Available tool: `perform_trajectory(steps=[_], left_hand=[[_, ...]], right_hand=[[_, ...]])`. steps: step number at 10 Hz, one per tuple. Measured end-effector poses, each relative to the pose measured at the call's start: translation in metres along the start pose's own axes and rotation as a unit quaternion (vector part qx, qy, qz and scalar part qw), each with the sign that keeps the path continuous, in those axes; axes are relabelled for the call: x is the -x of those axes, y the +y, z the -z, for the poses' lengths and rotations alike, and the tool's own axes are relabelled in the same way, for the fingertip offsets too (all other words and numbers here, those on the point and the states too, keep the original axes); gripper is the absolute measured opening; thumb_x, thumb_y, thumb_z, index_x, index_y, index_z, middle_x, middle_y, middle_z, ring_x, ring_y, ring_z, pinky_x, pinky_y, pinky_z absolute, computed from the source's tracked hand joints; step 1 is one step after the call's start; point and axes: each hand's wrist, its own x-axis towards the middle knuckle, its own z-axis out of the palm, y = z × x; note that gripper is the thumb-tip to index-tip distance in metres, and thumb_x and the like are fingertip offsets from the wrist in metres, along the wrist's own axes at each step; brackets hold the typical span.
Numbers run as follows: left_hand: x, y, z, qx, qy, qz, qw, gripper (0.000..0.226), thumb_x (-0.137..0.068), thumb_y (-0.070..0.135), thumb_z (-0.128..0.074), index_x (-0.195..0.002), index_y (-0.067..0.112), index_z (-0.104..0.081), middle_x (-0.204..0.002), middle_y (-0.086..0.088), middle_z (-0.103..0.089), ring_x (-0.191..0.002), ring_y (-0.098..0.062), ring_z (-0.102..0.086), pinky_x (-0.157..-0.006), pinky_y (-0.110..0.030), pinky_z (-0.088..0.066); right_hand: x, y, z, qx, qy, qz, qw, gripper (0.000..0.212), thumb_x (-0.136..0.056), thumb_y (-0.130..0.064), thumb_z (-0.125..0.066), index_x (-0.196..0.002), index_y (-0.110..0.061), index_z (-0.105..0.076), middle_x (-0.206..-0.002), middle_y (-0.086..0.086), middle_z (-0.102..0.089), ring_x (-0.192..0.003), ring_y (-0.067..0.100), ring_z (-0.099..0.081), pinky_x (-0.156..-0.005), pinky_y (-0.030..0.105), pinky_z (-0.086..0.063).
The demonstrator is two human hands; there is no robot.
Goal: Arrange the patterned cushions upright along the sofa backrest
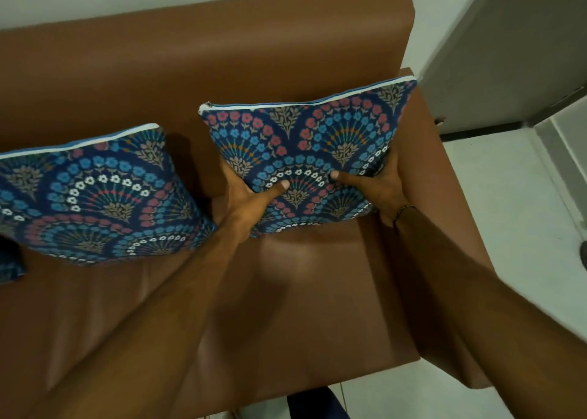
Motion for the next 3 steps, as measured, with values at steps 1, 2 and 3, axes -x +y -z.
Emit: perform_trajectory(steps=[1, 2, 3], left_hand=[[0.001, 0.011, 0.019, -0.019, -0.013, -0.026, 0.999, 0.14, -0.058, 0.052, -0.1, -0.165, 0.03, -0.011, -0.165, -0.002, -0.041, -0.15, -0.021, -0.046, -0.124, -0.052, -0.041], [0.009, 0.039, 0.046, -0.057, -0.002, -0.059, 0.997, 0.136, -0.069, 0.046, -0.094, -0.168, 0.028, -0.003, -0.173, -0.006, -0.029, -0.158, -0.025, -0.034, -0.128, -0.055, -0.034], [0.039, 0.094, 0.113, -0.169, 0.002, -0.111, 0.979, 0.111, -0.091, 0.035, -0.083, -0.17, 0.019, -0.007, -0.176, -0.013, -0.02, -0.162, -0.03, -0.023, -0.131, -0.049, -0.025]], right_hand=[[0.017, -0.012, -0.001, 0.034, 0.019, 0.023, 0.999, 0.126, -0.067, -0.038, -0.104, -0.167, -0.029, -0.029, -0.158, -0.002, -0.056, -0.143, 0.023, -0.058, -0.115, 0.052, -0.054], [0.037, -0.036, -0.002, 0.088, 0.047, 0.074, 0.992, 0.122, -0.067, -0.06, -0.097, -0.166, -0.033, -0.031, -0.16, -0.001, -0.055, -0.146, 0.024, -0.056, -0.116, 0.056, -0.051], [0.077, -0.105, -0.004, 0.247, 0.064, 0.145, 0.956, 0.124, -0.07, -0.085, -0.079, -0.17, -0.041, -0.019, -0.171, 0.004, -0.043, -0.156, 0.035, -0.042, -0.121, 0.069, -0.037]])
